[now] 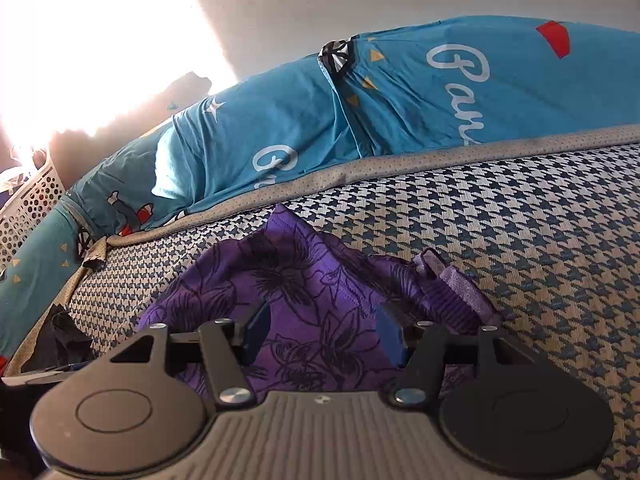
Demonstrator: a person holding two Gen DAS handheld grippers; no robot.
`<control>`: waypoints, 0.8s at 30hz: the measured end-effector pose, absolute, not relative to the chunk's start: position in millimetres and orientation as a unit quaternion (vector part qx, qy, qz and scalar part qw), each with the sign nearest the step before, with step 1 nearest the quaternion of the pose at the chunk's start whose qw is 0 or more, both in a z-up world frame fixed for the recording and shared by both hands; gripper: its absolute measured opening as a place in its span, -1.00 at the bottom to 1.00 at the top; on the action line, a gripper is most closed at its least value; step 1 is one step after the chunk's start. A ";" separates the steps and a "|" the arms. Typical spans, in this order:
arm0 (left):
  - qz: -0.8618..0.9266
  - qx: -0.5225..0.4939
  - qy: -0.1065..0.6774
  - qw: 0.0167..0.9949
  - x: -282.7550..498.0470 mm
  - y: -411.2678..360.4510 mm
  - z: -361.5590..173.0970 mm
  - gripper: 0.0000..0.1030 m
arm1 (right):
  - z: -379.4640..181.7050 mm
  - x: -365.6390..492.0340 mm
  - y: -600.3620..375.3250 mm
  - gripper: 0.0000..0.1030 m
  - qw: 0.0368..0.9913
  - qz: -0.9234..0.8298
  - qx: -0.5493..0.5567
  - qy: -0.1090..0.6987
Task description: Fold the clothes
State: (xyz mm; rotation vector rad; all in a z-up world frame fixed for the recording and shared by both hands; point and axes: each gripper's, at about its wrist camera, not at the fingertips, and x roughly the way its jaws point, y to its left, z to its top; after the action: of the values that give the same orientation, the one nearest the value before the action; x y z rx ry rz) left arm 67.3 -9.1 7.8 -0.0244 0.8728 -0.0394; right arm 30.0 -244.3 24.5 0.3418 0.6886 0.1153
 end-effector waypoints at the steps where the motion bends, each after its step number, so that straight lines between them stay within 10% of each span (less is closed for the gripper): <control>1: -0.021 -0.010 0.422 0.906 66.2 -9.6 8.0 0.94 | 24.4 26.7 -246.3 0.13 0.924 0.056 0.169 0.338; 10: -0.021 -0.037 0.438 0.898 69.5 8.8 2.9 0.57 | 11.1 2.9 -289.1 0.22 0.908 0.033 0.220 0.354; 24: -0.032 -0.095 0.447 0.889 77.6 39.9 -1.8 0.93 | -14.7 -0.8 -331.9 0.25 0.874 0.010 0.294 0.388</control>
State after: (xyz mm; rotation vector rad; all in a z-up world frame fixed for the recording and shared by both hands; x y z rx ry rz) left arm 77.6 39.9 -1.8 -0.1982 0.9276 -0.0654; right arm -0.8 -331.9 -14.7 0.6149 0.8096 0.0219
